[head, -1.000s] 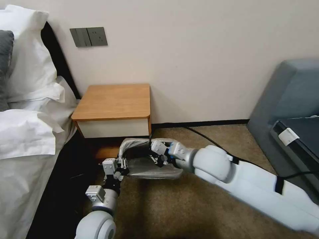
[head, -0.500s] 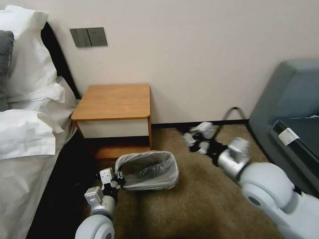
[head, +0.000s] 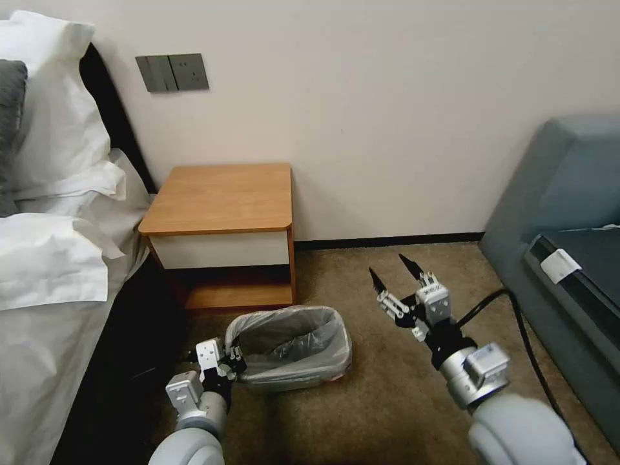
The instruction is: Pick up the garbage bag from the table and place it over the trash can.
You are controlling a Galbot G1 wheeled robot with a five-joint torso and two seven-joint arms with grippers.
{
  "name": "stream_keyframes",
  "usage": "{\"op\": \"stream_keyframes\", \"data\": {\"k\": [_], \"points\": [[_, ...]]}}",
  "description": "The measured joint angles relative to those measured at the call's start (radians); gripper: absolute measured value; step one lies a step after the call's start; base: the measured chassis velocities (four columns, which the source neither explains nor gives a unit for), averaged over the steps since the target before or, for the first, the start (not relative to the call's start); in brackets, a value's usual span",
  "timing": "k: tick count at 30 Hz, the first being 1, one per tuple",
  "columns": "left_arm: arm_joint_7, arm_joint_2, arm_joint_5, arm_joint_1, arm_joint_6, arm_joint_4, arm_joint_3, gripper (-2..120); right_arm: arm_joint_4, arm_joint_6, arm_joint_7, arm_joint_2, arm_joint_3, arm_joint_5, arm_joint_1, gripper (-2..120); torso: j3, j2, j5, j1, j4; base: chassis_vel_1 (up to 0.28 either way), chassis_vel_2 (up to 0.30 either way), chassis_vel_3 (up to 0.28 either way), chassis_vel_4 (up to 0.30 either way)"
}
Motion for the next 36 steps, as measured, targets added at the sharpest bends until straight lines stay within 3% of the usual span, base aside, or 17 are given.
{"op": "stream_keyframes", "data": {"k": [2,6,22,29,36], "points": [[-0.022,0.004,-0.020,0.001,0.022,-0.013,0.005,7,-0.017,0.014,0.009,0.017,0.003,-0.013,-0.005,93,0.000,0.000,0.0000,0.000,-0.0001,0.000,0.000,0.000,0.000],[-0.028,0.008,-0.024,0.000,0.029,-0.009,0.011,7,-0.030,0.026,0.018,0.028,0.002,-0.018,-0.005,100,0.000,0.000,0.0001,0.000,0.0000,0.000,0.000,0.000,0.000],[-0.031,0.006,-0.015,-0.041,0.042,0.084,0.041,7,-0.066,0.027,0.039,0.028,0.006,0.000,0.037,100,0.000,0.000,0.0001,0.000,0.0000,0.000,0.000,0.000,0.000],[-0.034,0.002,-0.001,-0.047,0.040,0.103,0.040,25,-0.067,0.019,0.045,0.015,0.015,0.024,0.051,100,0.000,0.000,0.0001,0.000,0.0000,0.000,0.000,0.000,0.000],[-0.034,0.004,0.013,-0.042,0.050,0.097,0.034,55,-0.065,-0.002,0.062,0.007,0.016,0.059,0.077,100,0.000,0.000,0.0001,0.000,-0.0001,0.000,0.000,0.000,0.000]]}}
